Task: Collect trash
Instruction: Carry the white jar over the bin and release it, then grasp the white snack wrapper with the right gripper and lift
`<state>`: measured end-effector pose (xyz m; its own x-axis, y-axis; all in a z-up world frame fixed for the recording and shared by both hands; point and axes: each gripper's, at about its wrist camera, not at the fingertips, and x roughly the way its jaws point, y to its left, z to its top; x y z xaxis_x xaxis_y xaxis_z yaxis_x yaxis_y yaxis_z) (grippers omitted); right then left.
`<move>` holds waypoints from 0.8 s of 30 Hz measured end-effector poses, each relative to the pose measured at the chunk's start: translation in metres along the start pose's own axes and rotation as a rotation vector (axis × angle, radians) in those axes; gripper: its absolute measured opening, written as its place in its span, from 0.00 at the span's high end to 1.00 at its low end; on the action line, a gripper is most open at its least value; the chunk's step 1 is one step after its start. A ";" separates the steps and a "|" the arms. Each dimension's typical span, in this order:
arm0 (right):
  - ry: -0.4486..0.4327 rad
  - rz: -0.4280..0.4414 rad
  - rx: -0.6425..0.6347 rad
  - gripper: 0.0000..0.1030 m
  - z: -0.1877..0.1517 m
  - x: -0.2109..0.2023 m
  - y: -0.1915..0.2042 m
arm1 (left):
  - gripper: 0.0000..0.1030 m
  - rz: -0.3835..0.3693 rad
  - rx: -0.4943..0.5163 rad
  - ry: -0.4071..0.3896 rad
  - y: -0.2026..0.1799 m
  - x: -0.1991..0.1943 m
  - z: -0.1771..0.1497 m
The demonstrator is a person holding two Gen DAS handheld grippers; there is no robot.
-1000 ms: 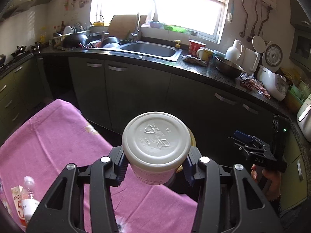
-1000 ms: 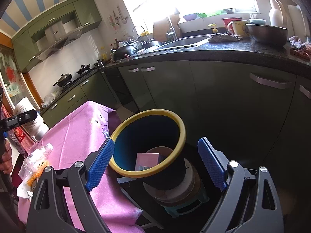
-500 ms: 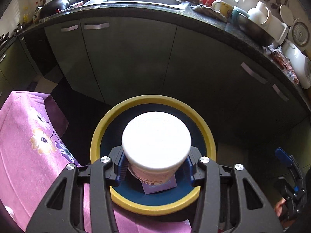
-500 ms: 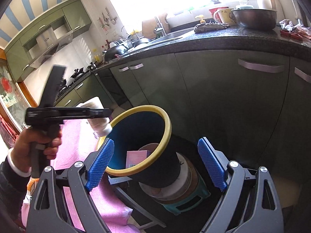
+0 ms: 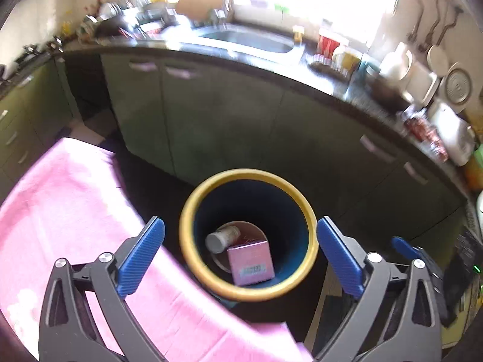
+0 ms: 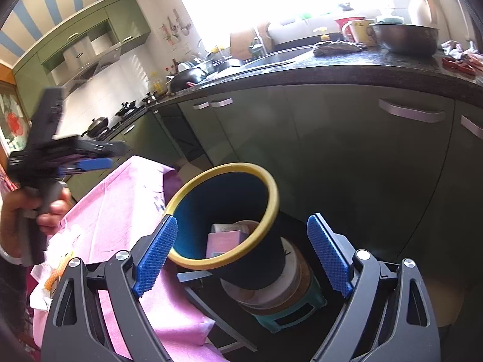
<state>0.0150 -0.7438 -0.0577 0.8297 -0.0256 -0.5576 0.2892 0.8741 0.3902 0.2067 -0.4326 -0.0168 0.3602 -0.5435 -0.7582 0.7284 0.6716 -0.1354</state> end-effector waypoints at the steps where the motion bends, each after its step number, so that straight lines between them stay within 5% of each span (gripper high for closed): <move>1: 0.008 0.010 -0.014 0.15 -0.001 0.002 0.007 | 0.07 0.015 -0.005 -0.018 0.007 -0.020 -0.007; 7: 0.061 0.098 -0.124 0.15 -0.005 0.016 0.063 | 0.07 0.098 -0.139 -0.246 0.067 -0.145 -0.083; 12: 0.135 0.232 -0.244 0.15 -0.017 0.037 0.139 | 0.07 0.291 -0.266 -0.343 0.112 -0.225 -0.158; 17: 0.279 0.430 -0.367 0.15 -0.043 0.067 0.228 | 0.07 0.435 -0.376 -0.371 0.153 -0.267 -0.221; 20: 0.403 0.598 -0.467 0.15 -0.071 0.073 0.278 | 0.07 0.427 -0.442 -0.362 0.174 -0.276 -0.251; 24: 0.435 0.643 -0.666 0.15 -0.115 0.058 0.323 | 0.07 0.430 -0.474 -0.339 0.188 -0.275 -0.274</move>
<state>0.1015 -0.4068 -0.0481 0.4503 0.6060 -0.6558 -0.5840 0.7555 0.2970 0.0846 -0.0183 -0.0086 0.7751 -0.2569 -0.5772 0.1785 0.9654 -0.1899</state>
